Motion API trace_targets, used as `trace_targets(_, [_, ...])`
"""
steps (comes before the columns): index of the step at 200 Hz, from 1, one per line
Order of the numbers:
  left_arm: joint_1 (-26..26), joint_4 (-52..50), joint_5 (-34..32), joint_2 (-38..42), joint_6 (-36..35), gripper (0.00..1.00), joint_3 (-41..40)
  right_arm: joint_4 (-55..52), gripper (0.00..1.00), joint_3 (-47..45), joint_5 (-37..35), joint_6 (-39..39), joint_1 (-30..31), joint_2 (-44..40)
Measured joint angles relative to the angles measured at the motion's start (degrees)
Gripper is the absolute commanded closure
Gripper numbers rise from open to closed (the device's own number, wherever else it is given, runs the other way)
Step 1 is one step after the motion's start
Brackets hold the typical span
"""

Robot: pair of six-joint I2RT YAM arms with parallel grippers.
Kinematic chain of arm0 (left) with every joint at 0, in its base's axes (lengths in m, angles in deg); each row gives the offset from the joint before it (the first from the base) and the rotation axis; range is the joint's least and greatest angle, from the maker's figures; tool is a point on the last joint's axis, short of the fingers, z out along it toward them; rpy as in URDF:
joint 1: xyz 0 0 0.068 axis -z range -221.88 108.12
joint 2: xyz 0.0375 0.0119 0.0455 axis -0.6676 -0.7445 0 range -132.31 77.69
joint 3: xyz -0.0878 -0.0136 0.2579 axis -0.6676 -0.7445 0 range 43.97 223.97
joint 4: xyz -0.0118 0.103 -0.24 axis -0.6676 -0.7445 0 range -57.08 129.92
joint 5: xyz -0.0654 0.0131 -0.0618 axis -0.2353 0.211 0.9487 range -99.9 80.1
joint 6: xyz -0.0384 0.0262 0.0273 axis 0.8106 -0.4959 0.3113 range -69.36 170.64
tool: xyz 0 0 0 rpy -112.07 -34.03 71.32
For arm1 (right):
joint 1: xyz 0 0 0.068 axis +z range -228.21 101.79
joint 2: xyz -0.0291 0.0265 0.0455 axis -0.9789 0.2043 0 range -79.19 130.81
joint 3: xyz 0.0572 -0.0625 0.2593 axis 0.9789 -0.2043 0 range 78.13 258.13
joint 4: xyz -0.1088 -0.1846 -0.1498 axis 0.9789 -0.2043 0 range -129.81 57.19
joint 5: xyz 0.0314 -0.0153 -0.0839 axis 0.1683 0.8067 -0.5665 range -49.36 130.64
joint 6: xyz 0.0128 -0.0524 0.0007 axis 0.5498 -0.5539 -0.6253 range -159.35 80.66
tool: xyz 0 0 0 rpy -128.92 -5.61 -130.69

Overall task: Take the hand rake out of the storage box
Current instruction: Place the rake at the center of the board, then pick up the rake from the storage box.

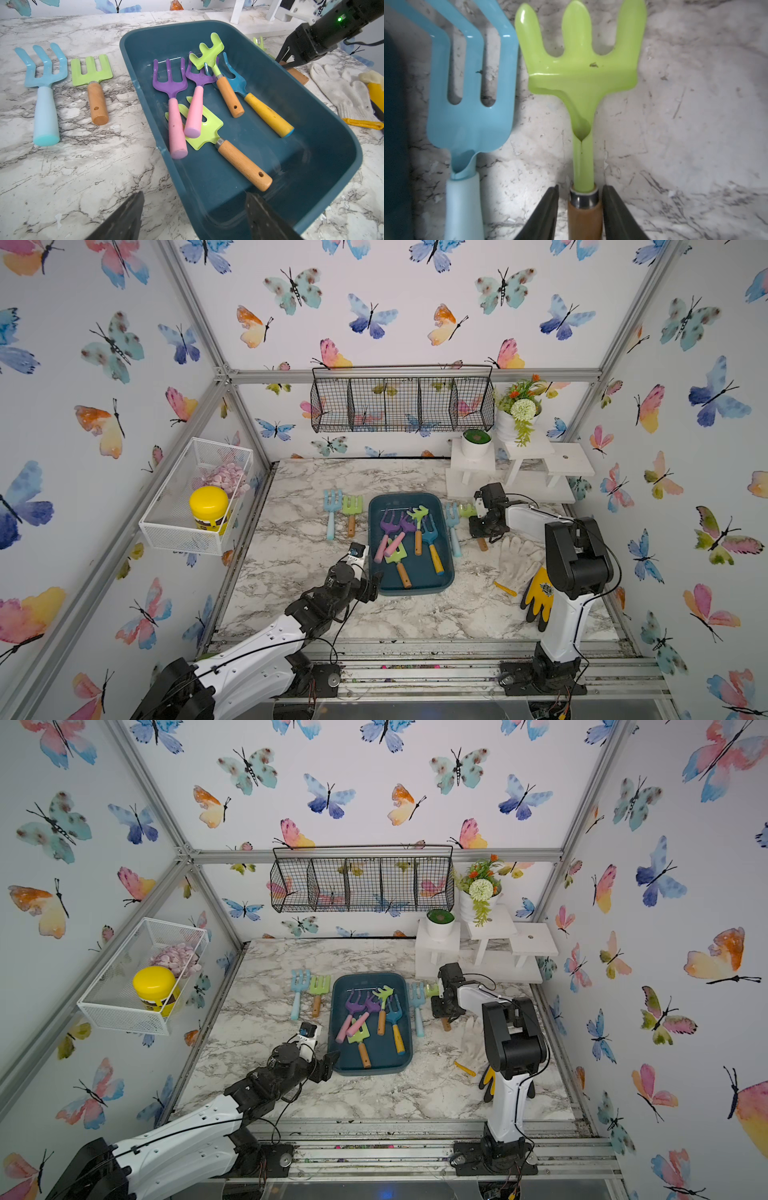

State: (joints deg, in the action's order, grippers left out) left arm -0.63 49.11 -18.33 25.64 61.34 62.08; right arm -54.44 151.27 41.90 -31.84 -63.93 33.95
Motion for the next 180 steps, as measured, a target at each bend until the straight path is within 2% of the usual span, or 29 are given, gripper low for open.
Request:
trace_targets(22, [0.0,0.0,0.0,0.0,0.0,0.18,0.0,-0.1,0.49,0.0,0.1,-0.1,0.0,-0.1])
trace_targets(69, [0.0,0.0,0.0,-0.3,0.0,0.18,0.0,-0.7,0.3,-1.7,0.6,0.0,0.0,-3.8])
trace_targets(113, [0.0,0.0,0.0,-0.5,0.0,0.18,0.0,-0.1,0.14,-8.3,2.9,0.9,0.0,-18.3])
trace_targets(120, [0.0,0.0,0.0,-0.5,0.0,0.18,0.0,0.4,0.07,-9.7,3.6,1.3,0.0,-20.9])
trace_targets(129, [0.0,0.0,0.0,-0.5,0.0,0.18,0.0,1.4,0.02,-11.7,4.7,1.6,0.0,-24.5])
trace_targets(180, [0.0,0.0,0.0,-0.5,0.0,0.17,0.1,4.0,0.04,-20.3,12.6,3.9,0.0,-38.3])
